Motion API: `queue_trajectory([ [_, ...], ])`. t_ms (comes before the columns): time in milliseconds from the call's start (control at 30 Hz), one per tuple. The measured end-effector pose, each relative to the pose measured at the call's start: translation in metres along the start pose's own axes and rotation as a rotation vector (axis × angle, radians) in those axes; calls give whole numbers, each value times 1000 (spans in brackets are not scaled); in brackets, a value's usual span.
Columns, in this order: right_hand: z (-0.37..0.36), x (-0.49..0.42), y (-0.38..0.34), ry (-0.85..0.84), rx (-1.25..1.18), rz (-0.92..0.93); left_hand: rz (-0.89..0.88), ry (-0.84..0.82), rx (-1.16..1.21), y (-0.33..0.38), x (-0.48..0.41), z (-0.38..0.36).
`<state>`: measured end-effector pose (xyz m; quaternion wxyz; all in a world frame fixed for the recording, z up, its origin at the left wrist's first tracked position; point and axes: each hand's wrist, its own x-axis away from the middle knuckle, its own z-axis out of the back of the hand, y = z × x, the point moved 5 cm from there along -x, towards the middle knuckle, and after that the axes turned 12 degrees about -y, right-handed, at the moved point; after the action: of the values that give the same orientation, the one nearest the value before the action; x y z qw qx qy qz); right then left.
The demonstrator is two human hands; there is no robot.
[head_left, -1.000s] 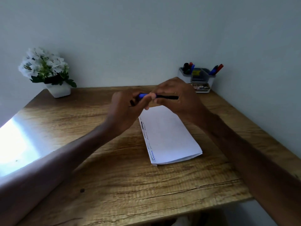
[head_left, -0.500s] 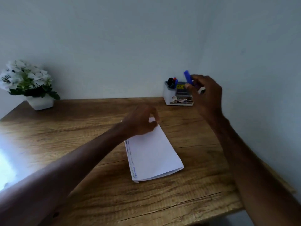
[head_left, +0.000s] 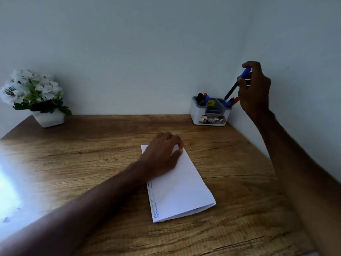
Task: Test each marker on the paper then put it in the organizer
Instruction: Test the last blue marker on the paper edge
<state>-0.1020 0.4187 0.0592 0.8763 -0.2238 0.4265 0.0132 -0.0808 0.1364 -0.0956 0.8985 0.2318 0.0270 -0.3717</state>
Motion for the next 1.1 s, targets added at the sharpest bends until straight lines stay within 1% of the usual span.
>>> queue_trajectory([
  [167, -27, 0, 19, -161, 119, -69, -13, 13, -1, -3, -1, -3],
  [367, -40, 6, 40, -340, 256, -97, -32, 33, -12, -6, -3, -5],
  [433, -41, 10, 43, -375, 274, -98, -32, 27, -12, -6, -4, -5],
  [500, -39, 12, 43, -350, 238, -89, -34, 28, -7, -6, -4, -5],
  [600, -27, 19, 33, -251, 177, -75, -44, 31, -14, -7, -4, -6],
  [700, -11, 36, 13, -133, 158, -20, -36, 25, -21, -7, -4, -6],
  [767, -6, 53, -1, -106, 139, 16, -37, 20, -25, -5, -4, -5],
  [867, -6, 81, -20, -106, 101, 56, -40, -4, -40, -4, -3, -3],
  [1000, -12, 116, -47, -157, 49, 80, -40, -26, -54, 1, -1, 2],
  [1067, -16, 134, -66, -207, 42, 116, -41, -50, -78, 6, 3, 6],
  [1100, -18, 143, -74, -248, 42, 147, -61, -32, -90, 10, 6, 10],
])
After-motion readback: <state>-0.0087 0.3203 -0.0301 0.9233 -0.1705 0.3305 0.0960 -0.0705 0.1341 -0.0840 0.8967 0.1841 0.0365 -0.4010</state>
